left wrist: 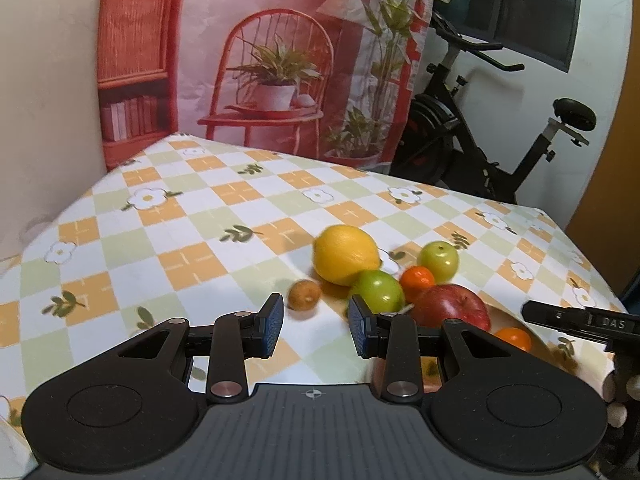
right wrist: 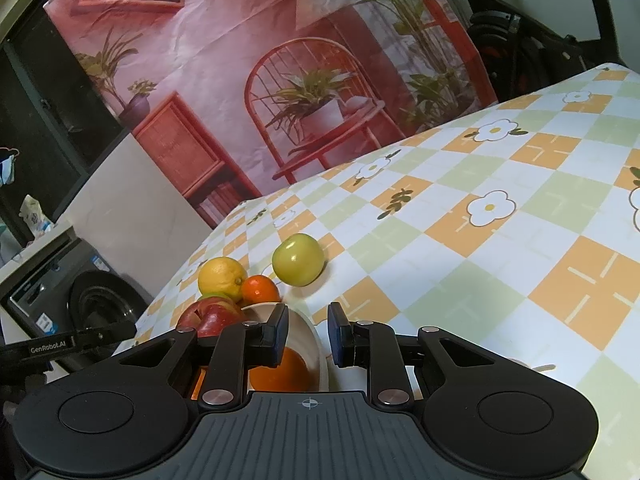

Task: Organize fruits
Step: 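Move the left tool to a small brown kiwi while the right tool approaches a tangerine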

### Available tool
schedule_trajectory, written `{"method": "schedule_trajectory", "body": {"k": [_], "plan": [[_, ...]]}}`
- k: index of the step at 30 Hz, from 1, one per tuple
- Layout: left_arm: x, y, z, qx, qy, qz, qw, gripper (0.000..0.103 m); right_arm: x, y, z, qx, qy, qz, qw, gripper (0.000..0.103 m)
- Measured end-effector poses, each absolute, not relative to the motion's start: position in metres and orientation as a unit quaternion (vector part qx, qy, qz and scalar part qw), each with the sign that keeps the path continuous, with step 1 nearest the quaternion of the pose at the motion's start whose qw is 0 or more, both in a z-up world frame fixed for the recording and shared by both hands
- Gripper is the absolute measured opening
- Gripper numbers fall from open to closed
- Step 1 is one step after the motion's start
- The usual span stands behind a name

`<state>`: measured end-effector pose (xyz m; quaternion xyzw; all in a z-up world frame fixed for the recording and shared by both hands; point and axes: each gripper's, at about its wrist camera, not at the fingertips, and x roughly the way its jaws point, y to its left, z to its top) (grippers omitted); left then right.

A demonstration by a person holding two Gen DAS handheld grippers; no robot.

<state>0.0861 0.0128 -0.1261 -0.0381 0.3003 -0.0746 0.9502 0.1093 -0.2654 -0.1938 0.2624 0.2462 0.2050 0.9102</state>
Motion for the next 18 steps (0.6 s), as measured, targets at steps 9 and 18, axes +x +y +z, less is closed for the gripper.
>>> {"method": "schedule_trajectory", "body": {"k": [9,18], "plan": [[0.099,0.032,-0.112,-0.03,0.293,-0.054,0.954,0.038,0.113,-0.262,-0.187,0.247,0.254,0.186,0.917,0.021],[0.114,0.041,-0.101,-0.038,0.277,-0.052,0.959,0.038,0.131,-0.246,-0.155,0.172,0.252,0.187,0.934,0.021]]}}
